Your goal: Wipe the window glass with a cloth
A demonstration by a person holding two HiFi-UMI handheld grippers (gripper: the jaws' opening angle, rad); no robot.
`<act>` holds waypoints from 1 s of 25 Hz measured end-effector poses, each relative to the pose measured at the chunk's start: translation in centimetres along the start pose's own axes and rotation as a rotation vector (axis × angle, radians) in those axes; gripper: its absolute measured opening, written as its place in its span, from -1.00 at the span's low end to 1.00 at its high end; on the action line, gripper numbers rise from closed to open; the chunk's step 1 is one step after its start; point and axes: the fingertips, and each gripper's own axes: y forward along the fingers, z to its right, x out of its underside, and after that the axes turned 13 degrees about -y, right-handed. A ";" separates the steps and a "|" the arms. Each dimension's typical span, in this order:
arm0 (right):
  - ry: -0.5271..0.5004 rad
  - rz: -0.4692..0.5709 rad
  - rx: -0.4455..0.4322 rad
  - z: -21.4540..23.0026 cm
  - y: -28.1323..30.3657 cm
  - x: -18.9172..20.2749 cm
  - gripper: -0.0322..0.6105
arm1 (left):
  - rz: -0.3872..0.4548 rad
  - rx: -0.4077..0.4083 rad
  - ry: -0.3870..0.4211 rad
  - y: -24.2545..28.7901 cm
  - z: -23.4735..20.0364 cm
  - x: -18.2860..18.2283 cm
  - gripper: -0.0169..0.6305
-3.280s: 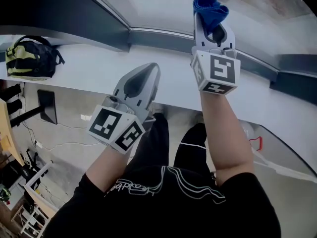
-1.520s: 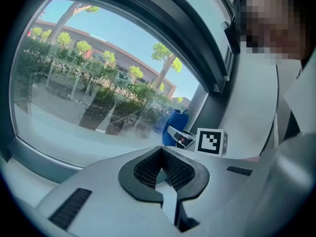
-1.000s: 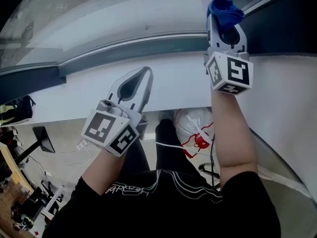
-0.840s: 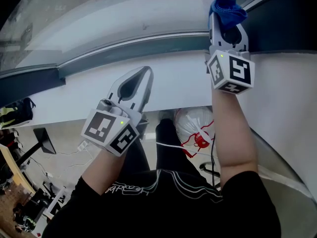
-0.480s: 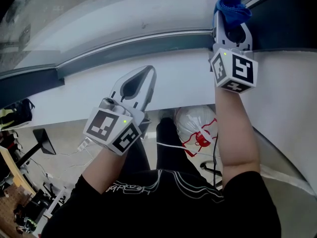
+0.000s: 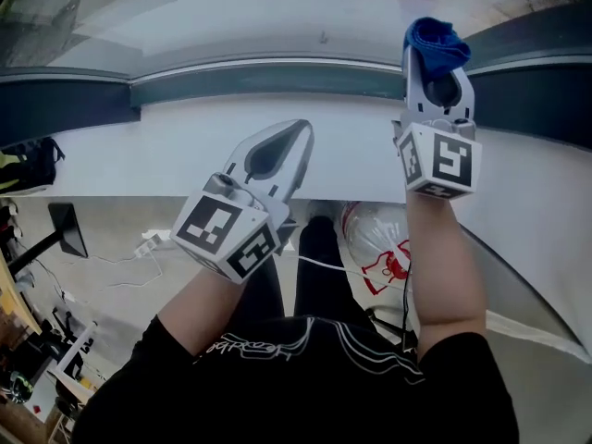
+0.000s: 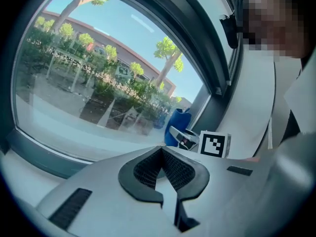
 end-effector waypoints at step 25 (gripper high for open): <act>0.092 0.073 -0.444 -43.2 8.6 -13.4 -0.61 | 0.188 -0.273 -0.072 -26.2 -24.8 -9.6 -0.94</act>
